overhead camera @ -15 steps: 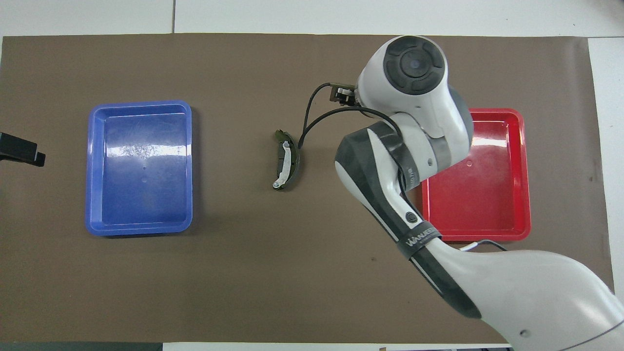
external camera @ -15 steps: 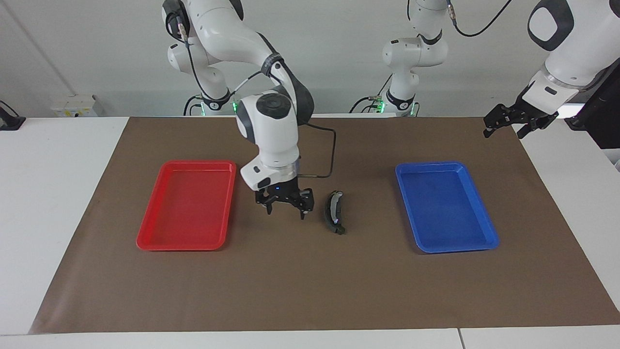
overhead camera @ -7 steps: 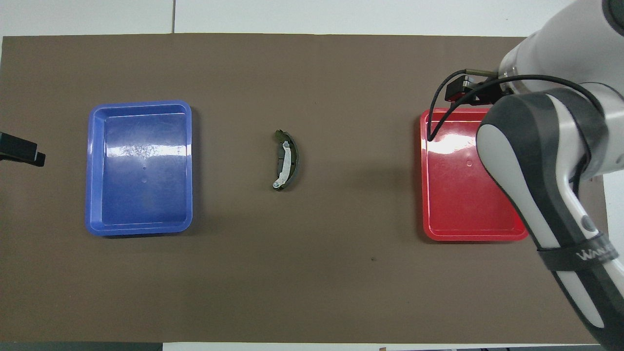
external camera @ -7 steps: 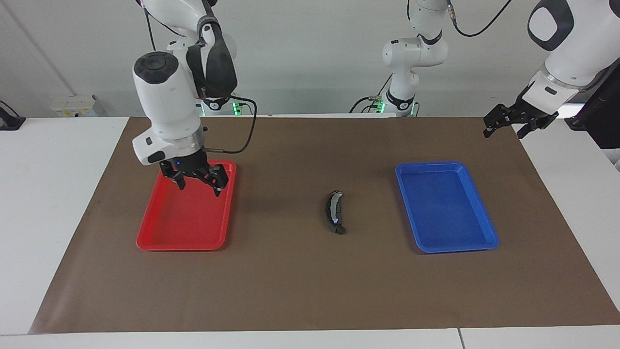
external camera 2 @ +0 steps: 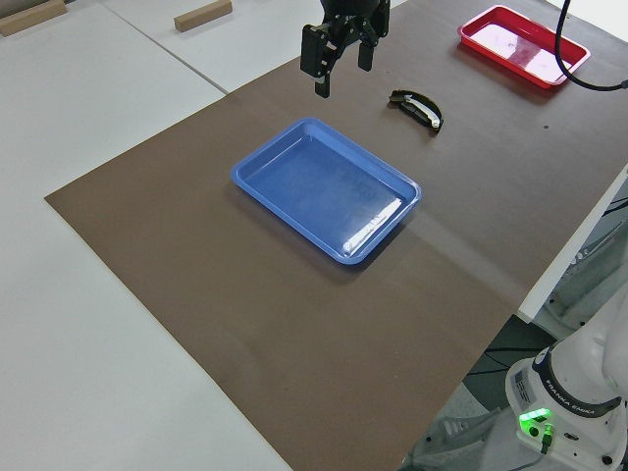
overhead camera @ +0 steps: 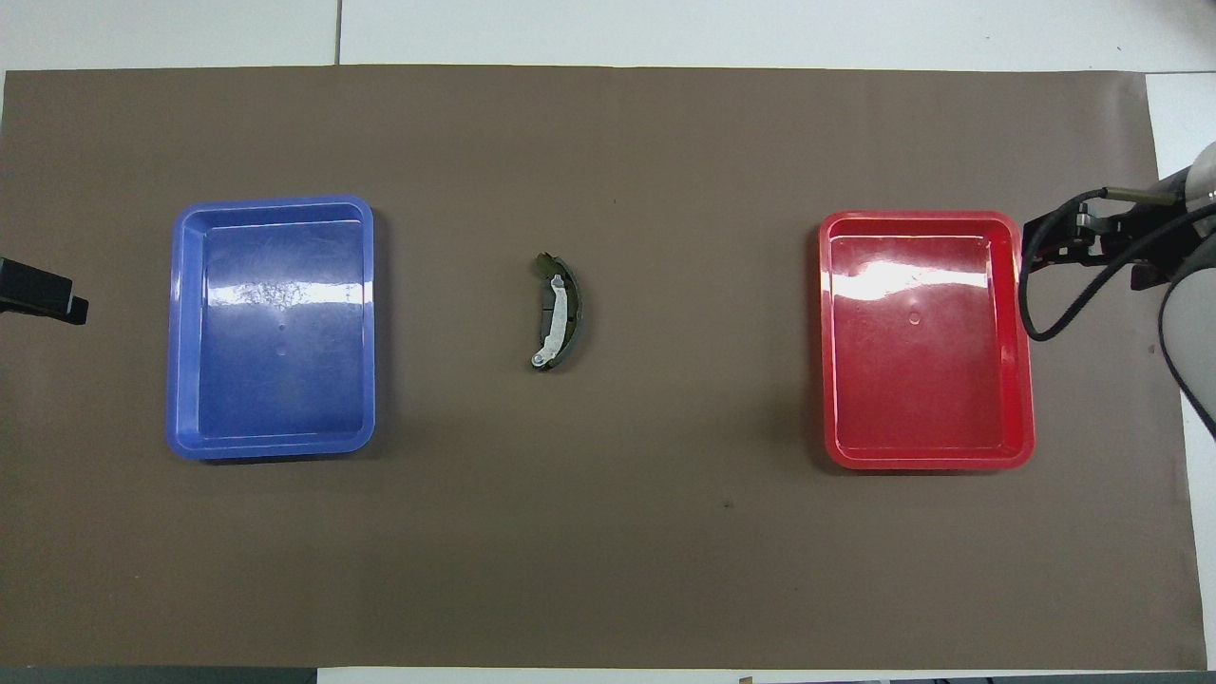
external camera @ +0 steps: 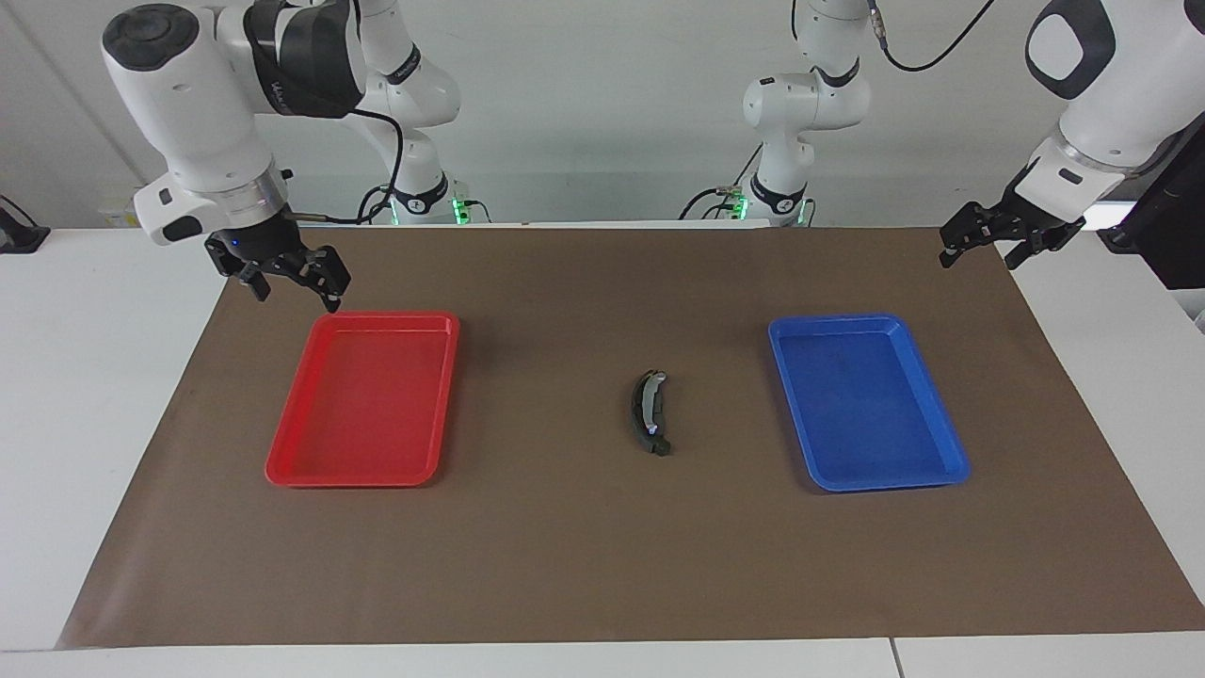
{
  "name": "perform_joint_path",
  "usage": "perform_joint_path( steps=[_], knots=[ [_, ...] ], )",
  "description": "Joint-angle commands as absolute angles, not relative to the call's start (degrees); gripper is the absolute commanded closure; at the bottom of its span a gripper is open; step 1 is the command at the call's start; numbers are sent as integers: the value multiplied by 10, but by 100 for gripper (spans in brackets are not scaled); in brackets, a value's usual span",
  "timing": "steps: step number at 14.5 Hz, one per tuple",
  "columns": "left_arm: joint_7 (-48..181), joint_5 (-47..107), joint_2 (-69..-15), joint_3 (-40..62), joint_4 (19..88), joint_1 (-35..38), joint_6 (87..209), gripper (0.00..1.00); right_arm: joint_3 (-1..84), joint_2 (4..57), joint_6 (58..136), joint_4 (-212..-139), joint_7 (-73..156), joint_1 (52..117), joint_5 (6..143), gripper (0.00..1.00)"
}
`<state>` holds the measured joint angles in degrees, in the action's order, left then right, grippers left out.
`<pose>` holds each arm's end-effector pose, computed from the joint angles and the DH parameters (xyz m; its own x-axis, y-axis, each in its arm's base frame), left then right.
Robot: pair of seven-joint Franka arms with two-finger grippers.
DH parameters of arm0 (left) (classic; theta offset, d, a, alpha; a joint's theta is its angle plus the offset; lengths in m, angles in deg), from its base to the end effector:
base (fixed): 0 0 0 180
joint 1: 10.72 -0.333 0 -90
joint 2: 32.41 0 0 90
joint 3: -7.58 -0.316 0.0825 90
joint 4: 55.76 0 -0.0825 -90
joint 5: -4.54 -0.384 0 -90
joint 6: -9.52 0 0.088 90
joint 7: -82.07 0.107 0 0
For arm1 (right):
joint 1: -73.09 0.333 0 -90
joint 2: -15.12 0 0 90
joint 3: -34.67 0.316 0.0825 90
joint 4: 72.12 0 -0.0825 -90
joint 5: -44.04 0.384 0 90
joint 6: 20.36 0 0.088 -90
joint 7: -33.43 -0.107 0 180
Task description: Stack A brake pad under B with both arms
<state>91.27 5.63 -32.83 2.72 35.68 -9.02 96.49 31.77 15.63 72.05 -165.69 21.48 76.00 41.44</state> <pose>0.5491 0.0280 0.6043 0.9910 -0.1063 -0.0812 -0.1041 -0.9941 0.0318 0.5591 -0.0045 0.5938 0.9786 -0.2048 -0.0191 -0.2036 -0.9777 0.0507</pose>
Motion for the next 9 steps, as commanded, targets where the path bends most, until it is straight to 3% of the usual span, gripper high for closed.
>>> perform_joint_path(
  steps=[1, 9],
  knots=[
    [908, 48, -313, 31, 372, -95, 962, 1, 325, 120, 702, -1677, 238, 741, 433, 1],
    [908, 48, -313, 30, 372, -95, 962, 1, 327, 125, 689, -1666, 254, 743, 426, 1]
  ],
)
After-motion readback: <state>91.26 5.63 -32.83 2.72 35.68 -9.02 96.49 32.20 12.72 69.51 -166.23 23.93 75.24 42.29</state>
